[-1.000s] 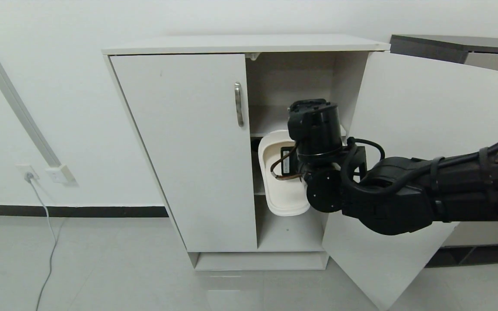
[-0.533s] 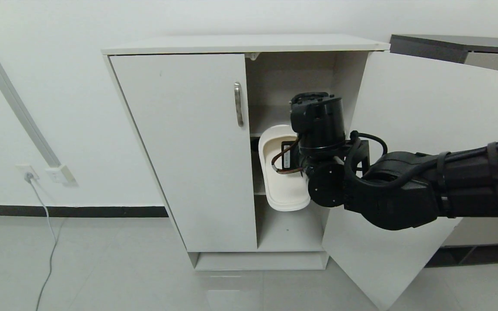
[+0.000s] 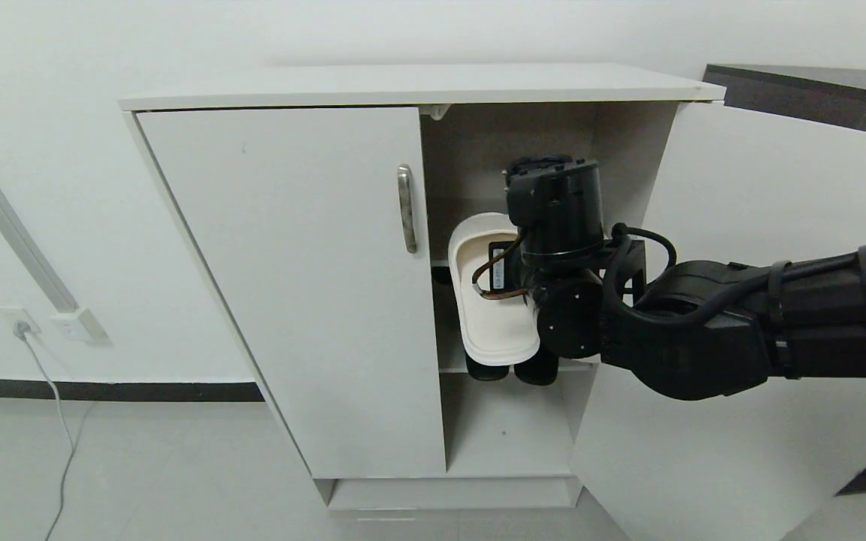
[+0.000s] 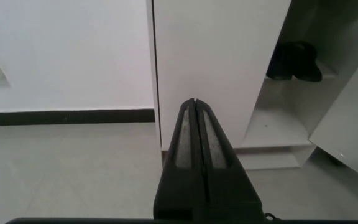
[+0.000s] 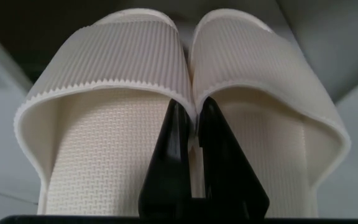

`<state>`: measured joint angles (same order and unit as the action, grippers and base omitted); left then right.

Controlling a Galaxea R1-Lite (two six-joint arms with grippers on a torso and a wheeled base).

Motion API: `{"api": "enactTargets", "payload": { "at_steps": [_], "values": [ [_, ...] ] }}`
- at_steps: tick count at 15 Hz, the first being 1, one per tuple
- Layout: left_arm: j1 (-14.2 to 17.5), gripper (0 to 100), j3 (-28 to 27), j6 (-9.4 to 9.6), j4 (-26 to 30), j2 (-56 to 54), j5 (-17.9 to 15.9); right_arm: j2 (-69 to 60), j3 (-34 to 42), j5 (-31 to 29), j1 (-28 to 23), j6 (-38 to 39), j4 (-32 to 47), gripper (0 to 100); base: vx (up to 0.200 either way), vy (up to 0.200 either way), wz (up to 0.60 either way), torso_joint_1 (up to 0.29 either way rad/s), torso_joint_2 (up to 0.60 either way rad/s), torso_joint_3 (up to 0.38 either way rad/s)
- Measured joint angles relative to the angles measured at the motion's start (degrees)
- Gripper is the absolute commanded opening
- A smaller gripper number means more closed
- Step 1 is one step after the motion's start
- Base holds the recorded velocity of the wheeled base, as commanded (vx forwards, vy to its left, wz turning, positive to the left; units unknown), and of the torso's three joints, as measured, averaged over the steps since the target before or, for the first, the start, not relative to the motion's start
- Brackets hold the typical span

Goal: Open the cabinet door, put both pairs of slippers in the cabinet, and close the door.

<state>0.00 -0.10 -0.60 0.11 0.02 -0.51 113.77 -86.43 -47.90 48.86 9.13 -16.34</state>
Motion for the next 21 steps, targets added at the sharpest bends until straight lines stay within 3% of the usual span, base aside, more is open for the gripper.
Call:
{"api": "enactTargets", "payload": {
  "at_steps": [6, 14, 21],
  "values": [
    [0.00, 0, 0.02, 0.02, -0.01, 0.00, -0.02, -0.16, 0.02, 0.13, -0.07, -0.24, 0.09, 0, 0.200, 0.000, 0.00, 0.002, 0.00, 0.004],
    [0.00, 0, 0.02, 0.00, -0.01, 0.00, -0.02, 1.16, -1.90, 4.02, -2.00, -0.27, 2.22, 0, 0.000, 0.000, 0.00, 0.000, 0.00, 0.000],
    [0.00, 0, 0.10, 0.09, -0.01, 0.00, 0.05, 7.61, -13.21, 4.95, -6.14, -0.11, 6.07, 0, 0.000, 0.000, 0.00, 0.000, 0.00, 0.000]
  ]
}}
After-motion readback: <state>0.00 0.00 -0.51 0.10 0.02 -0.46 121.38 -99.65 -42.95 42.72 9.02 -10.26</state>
